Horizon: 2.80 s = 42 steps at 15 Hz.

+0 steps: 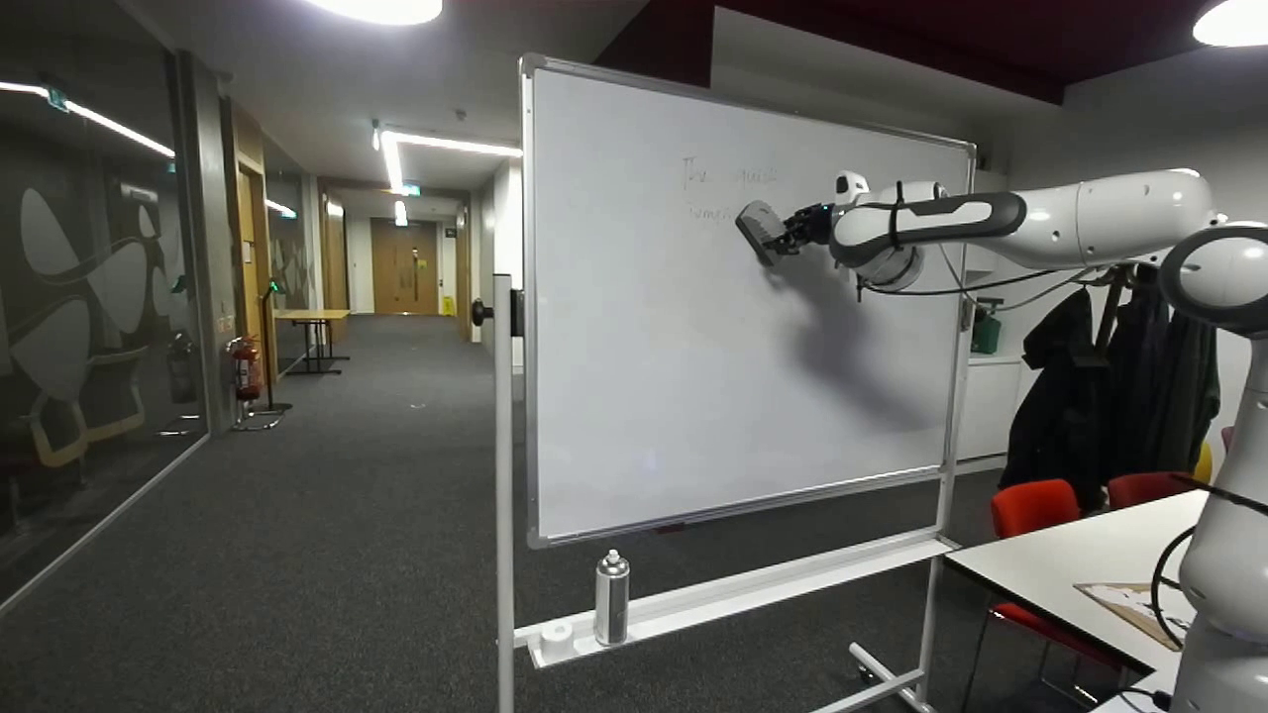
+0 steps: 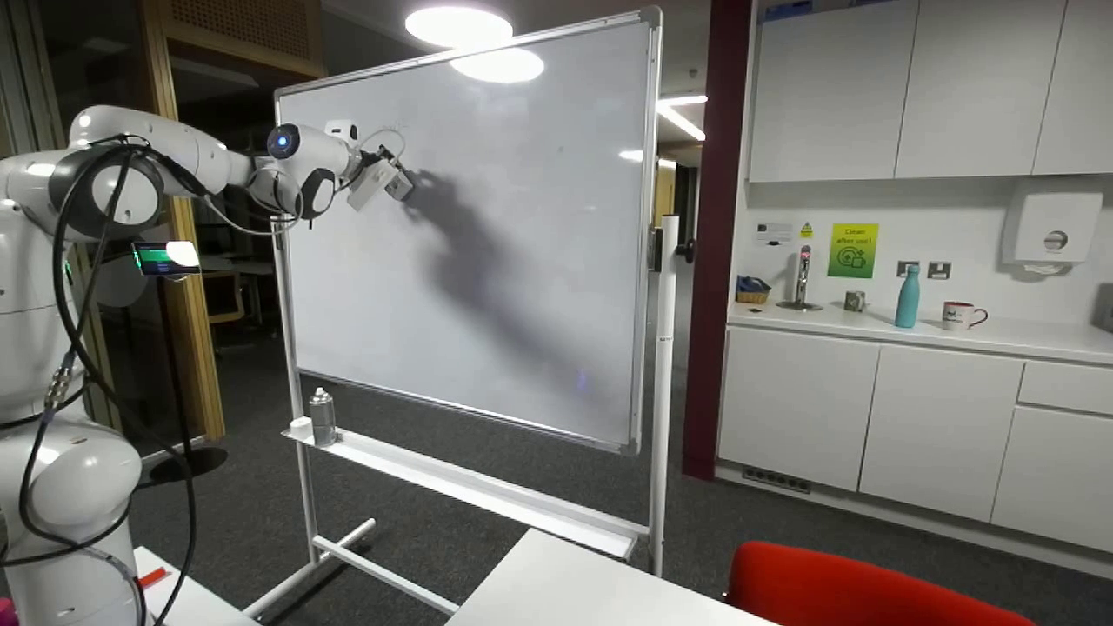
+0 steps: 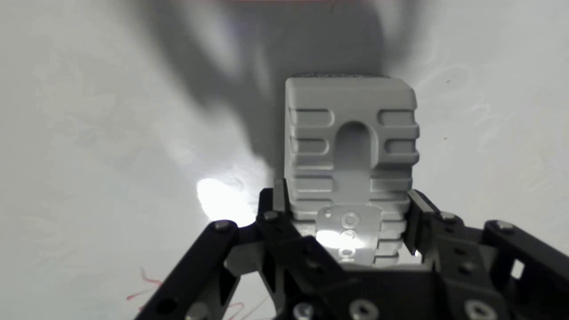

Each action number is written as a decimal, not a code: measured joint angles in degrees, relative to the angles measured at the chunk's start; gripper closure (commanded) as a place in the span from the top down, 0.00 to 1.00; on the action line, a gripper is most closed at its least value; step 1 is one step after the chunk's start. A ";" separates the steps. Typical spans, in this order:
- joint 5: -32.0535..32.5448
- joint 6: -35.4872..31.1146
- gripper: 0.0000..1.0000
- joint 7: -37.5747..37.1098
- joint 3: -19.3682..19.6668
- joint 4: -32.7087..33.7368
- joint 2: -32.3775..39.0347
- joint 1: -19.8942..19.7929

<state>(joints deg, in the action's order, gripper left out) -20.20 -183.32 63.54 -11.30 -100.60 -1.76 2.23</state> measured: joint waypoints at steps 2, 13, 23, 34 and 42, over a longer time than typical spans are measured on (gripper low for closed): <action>0.42 0.02 0.60 -0.84 0.00 0.00 0.01 -0.07; 0.30 0.02 0.35 -0.86 -0.18 0.22 0.03 0.19; 1.16 0.30 0.35 -0.86 -1.20 9.04 3.21 0.88; 1.13 0.37 0.35 -2.31 2.09 20.29 6.62 0.65; 3.13 0.17 0.35 -2.45 2.51 24.01 9.69 1.82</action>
<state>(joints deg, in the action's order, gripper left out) -17.06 -183.14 61.09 -8.78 -76.59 7.94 4.05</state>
